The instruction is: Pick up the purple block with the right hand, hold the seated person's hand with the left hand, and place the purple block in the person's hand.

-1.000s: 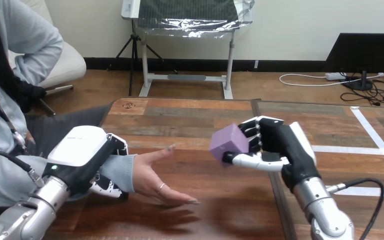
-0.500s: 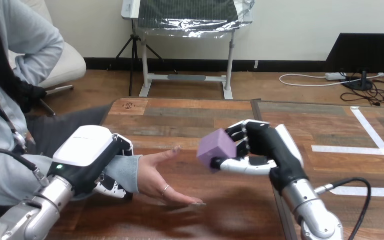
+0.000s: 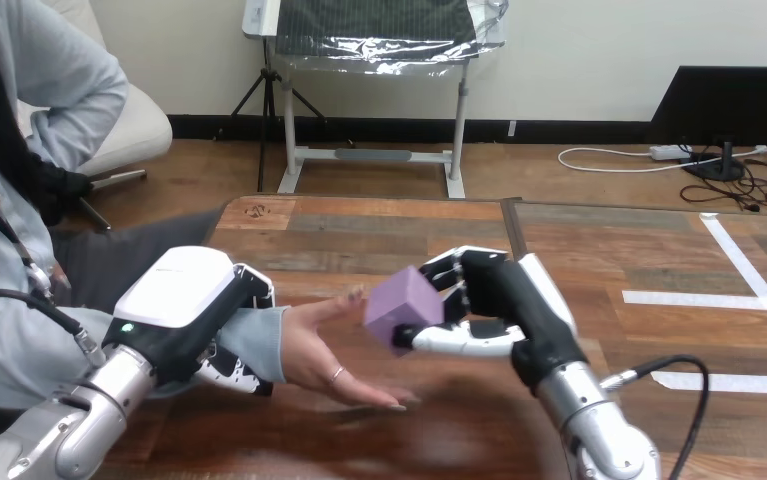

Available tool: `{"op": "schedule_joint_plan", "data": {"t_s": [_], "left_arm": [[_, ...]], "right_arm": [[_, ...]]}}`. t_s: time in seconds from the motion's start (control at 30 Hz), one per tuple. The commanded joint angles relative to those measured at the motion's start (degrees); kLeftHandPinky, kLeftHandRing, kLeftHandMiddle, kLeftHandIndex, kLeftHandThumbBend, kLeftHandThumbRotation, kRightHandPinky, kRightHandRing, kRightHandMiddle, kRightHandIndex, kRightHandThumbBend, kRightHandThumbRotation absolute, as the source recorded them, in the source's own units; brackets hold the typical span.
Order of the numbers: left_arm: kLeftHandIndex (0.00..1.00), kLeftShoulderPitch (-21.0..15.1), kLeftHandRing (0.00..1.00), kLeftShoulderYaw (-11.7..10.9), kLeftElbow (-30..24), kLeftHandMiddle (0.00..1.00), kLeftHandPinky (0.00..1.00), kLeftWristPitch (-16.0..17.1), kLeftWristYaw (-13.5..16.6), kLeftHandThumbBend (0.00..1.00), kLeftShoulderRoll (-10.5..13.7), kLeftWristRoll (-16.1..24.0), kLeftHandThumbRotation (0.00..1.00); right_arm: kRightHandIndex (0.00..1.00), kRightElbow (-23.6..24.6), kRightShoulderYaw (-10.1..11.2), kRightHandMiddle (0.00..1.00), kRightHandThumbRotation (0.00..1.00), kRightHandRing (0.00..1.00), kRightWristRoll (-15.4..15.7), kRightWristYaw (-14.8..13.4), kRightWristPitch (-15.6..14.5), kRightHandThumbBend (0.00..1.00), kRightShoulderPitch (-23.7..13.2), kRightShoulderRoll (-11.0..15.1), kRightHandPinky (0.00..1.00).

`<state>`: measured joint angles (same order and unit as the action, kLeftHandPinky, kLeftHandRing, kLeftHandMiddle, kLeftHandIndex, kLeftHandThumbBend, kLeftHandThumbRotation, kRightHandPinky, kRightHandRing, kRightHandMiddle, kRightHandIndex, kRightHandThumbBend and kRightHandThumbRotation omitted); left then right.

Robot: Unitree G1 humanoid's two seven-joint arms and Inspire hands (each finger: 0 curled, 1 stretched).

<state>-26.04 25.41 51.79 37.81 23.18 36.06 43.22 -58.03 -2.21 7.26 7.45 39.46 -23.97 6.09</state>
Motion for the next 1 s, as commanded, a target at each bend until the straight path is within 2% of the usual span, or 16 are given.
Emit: {"op": "schedule_joint_plan", "data": {"t_s": [0.0, 0.27, 0.47, 0.67, 0.97], "left_arm": [[0.34, -3.0, 0.29, -3.3, -5.4, 0.33, 0.27, -0.1, 0.6, 0.87, 0.4, -2.2, 0.0], [0.34, -2.3, 0.29, -3.9, -7.4, 0.33, 0.27, -1.3, -0.7, 0.87, 0.2, -2.4, 0.0], [0.34, -1.8, 0.29, -4.4, -8.8, 0.33, 0.27, -1.9, -1.3, 0.86, 0.0, -2.4, 0.0], [0.34, -1.3, 0.29, -5.0, -10.1, 0.33, 0.27, -2.2, -2.0, 0.87, -0.2, -3.0, 0.0], [0.34, -0.9, 0.29, -5.4, -10.7, 0.33, 0.27, -1.9, -1.2, 0.88, -0.5, -2.8, 0.0]], "right_arm": [[0.48, 2.5, -0.6, 0.42, 0.0, 0.35, 0.3, -0.8, 1.9, 0.78, -1.5, -0.9, 0.31], [0.48, 2.3, -1.2, 0.42, 0.0, 0.35, 0.3, 0.0, 3.1, 0.77, -0.9, -1.8, 0.31], [0.49, 3.1, -1.9, 0.42, 0.0, 0.35, 0.4, 0.0, 1.9, 0.77, -0.3, -2.4, 0.3], [0.48, 3.2, -2.8, 0.42, 0.0, 0.35, 0.9, 0.0, 2.3, 0.77, 0.2, -2.8, 0.3], [0.48, 3.1, -3.9, 0.41, 0.0, 0.34, 1.9, -0.5, 2.6, 0.77, 1.0, -3.2, 0.29]]}}
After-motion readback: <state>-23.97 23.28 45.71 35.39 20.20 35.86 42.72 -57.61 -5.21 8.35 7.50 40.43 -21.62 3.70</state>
